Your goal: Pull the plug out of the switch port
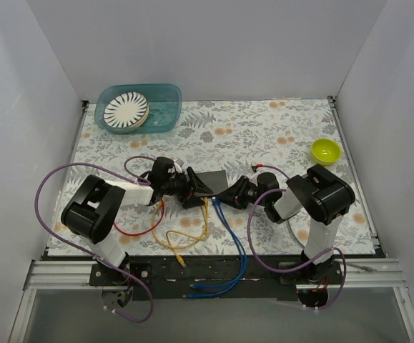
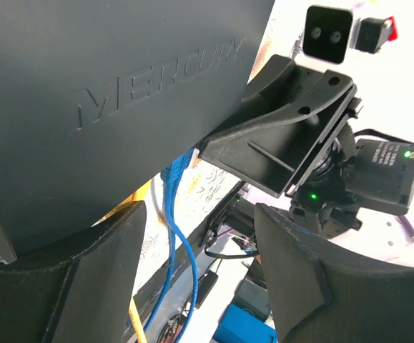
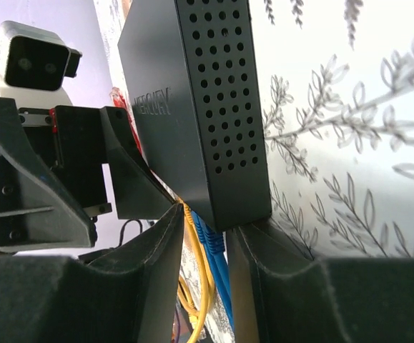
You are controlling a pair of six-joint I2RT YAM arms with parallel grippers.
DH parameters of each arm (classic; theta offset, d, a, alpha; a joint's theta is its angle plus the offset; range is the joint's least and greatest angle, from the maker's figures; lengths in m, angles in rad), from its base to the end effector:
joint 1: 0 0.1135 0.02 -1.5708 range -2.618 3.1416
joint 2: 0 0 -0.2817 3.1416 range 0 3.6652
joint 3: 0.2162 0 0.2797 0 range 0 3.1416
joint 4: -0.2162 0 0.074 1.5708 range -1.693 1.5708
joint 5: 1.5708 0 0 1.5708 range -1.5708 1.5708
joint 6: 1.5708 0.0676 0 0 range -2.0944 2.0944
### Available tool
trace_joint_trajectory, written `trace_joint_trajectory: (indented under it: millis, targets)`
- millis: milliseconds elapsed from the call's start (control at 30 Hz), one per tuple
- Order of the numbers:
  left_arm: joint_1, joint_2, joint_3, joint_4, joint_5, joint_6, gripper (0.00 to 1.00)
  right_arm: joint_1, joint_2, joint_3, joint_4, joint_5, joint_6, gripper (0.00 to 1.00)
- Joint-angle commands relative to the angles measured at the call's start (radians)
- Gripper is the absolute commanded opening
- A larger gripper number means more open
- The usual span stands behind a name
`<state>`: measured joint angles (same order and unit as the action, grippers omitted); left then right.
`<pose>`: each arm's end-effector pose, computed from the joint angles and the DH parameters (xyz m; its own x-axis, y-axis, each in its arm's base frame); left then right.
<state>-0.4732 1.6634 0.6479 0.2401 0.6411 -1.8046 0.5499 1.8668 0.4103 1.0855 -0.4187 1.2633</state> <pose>0.2776 -0.1876 0.1038 -0.5808 -0.5785 0.5727 -0.7788 0.1902 -0.5977 0.2580 0.1904 0.0692 -0.8565 0.4963 -0.1416 0.0523 0.3564 0.9329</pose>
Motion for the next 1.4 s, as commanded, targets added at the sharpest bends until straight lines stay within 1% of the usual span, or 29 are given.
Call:
trace_joint_trajectory:
  millis: [0,67,133,167,200,233,300,400,500,533,567,600,633,667,700,767,967,1000,1100,1200,1233,1300,1333,1367]
  targets:
    - [0.007,0.007,-0.008,-0.068,-0.070,0.028,0.62,-0.002,0.006,0.061,-0.099,-0.009,-0.074,0.36]
    - [0.007,0.010,-0.005,-0.068,-0.072,0.028,0.63,-0.002,0.009,0.056,-0.095,-0.015,-0.070,0.36]
    - [0.007,0.010,-0.005,-0.067,-0.073,0.027,0.62,-0.004,0.011,0.050,-0.087,-0.015,-0.070,0.30]
    - [0.007,0.010,-0.005,-0.067,-0.073,0.027,0.62,-0.005,0.011,0.047,-0.081,-0.014,-0.062,0.26]
    - [0.007,0.010,-0.005,-0.067,-0.073,0.027,0.62,-0.004,0.014,0.039,-0.063,-0.015,-0.059,0.17]
    - [0.007,0.009,-0.007,-0.067,-0.073,0.027,0.62,-0.005,0.018,0.036,-0.052,-0.022,-0.055,0.13]
    - [0.007,0.007,-0.007,-0.067,-0.073,0.025,0.62,-0.005,0.023,0.028,-0.033,-0.025,-0.041,0.06]
    - [0.007,0.006,0.004,-0.064,-0.070,0.011,0.62,-0.005,0.028,0.019,-0.015,-0.037,-0.042,0.01]
    - [0.005,0.009,0.027,-0.042,-0.054,-0.012,0.63,-0.005,0.020,0.025,-0.056,-0.058,-0.070,0.01]
    - [0.004,0.021,0.036,-0.036,-0.049,-0.021,0.63,-0.005,0.012,0.033,-0.084,-0.068,-0.108,0.01]
    - [-0.004,0.030,0.048,-0.029,-0.046,-0.024,0.63,-0.005,0.008,0.053,-0.166,-0.072,-0.136,0.01]
    - [-0.007,0.042,0.059,-0.030,-0.046,-0.024,0.63,-0.004,0.003,0.065,-0.208,-0.077,-0.162,0.01]
    - [-0.011,0.056,0.080,-0.030,-0.047,-0.024,0.63,-0.005,-0.003,0.079,-0.257,-0.083,-0.224,0.01]
    - [-0.019,0.079,0.087,-0.027,-0.053,-0.024,0.63,-0.004,-0.006,0.103,-0.336,-0.083,-0.249,0.01]
    - [-0.024,0.094,0.094,-0.022,-0.058,-0.025,0.63,-0.004,-0.009,0.110,-0.372,-0.086,-0.271,0.01]
    - [-0.025,0.133,0.111,-0.018,-0.061,-0.033,0.63,-0.004,-0.015,0.127,-0.427,-0.088,-0.326,0.01]
    - [-0.031,0.193,0.119,0.013,-0.069,-0.058,0.62,0.002,-0.038,0.130,-0.542,-0.101,-0.396,0.01]
    - [-0.031,0.197,0.118,0.016,-0.070,-0.061,0.62,0.005,-0.043,0.137,-0.593,-0.103,-0.425,0.01]
    - [-0.031,0.203,0.111,0.027,-0.081,-0.068,0.62,0.019,-0.086,0.136,-0.657,-0.100,-0.481,0.01]
    - [-0.031,0.197,0.107,0.036,-0.089,-0.070,0.61,0.021,-0.165,0.122,-0.729,-0.091,-0.505,0.01]
    - [-0.031,0.194,0.105,0.036,-0.090,-0.070,0.61,0.019,-0.182,0.128,-0.786,-0.072,-0.537,0.01]
    - [-0.031,0.193,0.105,0.042,-0.093,-0.070,0.61,0.019,-0.234,0.136,-0.829,-0.060,-0.558,0.01]
    - [-0.031,0.188,0.105,0.050,-0.093,-0.073,0.61,0.013,-0.256,0.140,-0.863,-0.022,-0.576,0.01]
    - [-0.031,0.185,0.104,0.056,-0.093,-0.075,0.61,0.010,-0.280,0.159,-0.937,0.009,-0.587,0.01]
